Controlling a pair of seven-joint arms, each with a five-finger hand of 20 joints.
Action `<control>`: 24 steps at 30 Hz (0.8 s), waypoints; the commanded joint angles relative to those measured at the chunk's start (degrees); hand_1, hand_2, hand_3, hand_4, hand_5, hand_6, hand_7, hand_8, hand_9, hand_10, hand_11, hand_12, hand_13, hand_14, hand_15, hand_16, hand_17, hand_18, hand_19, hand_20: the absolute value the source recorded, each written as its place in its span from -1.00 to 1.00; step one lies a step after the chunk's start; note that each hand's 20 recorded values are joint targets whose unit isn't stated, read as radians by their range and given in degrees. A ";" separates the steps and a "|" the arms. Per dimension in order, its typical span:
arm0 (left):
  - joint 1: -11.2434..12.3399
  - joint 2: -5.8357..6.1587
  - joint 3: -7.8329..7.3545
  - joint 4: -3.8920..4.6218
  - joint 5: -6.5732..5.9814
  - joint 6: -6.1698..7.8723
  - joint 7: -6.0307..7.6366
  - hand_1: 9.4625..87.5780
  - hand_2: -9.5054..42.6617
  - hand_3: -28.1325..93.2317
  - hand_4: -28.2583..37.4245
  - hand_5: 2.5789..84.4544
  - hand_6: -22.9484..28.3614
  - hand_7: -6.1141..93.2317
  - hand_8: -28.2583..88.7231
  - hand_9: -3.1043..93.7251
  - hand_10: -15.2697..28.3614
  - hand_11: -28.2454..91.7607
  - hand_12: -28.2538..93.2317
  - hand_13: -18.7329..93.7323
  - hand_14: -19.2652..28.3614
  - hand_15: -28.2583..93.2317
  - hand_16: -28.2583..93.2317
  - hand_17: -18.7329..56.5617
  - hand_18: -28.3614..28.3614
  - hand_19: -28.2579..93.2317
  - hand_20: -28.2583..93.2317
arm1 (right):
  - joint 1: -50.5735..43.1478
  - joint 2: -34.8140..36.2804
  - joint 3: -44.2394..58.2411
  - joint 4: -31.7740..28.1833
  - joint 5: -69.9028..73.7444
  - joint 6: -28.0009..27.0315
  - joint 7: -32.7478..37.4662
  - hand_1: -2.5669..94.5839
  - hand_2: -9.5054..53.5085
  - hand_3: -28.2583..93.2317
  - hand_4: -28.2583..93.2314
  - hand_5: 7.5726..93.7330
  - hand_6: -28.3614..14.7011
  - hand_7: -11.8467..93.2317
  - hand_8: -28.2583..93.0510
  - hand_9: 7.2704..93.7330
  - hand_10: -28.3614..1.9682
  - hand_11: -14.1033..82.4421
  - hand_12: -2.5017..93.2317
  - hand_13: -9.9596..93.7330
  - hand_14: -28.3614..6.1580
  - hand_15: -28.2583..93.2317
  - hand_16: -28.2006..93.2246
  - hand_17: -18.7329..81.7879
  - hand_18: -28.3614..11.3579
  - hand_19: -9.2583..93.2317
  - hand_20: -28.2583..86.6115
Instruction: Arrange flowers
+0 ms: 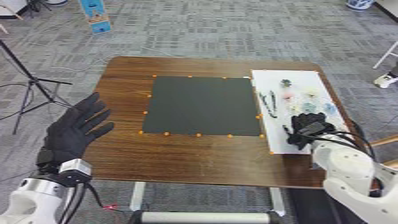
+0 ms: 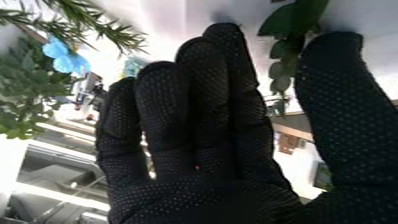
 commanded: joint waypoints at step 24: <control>1.29 -0.37 -2.25 -0.77 -0.08 0.79 0.64 -0.61 -0.98 0.61 -1.00 -0.41 -0.02 -0.52 -0.68 -0.44 0.20 -0.23 -0.29 -0.30 0.38 -0.25 -0.50 -0.70 0.90 0.21 -0.55 | -5.17 -1.82 6.92 -4.47 8.15 11.91 -3.35 -0.17 -1.00 0.86 -0.64 0.44 0.32 0.33 0.00 0.68 0.26 0.55 0.17 0.53 0.00 0.85 0.14 0.05 -0.72 0.91 0.39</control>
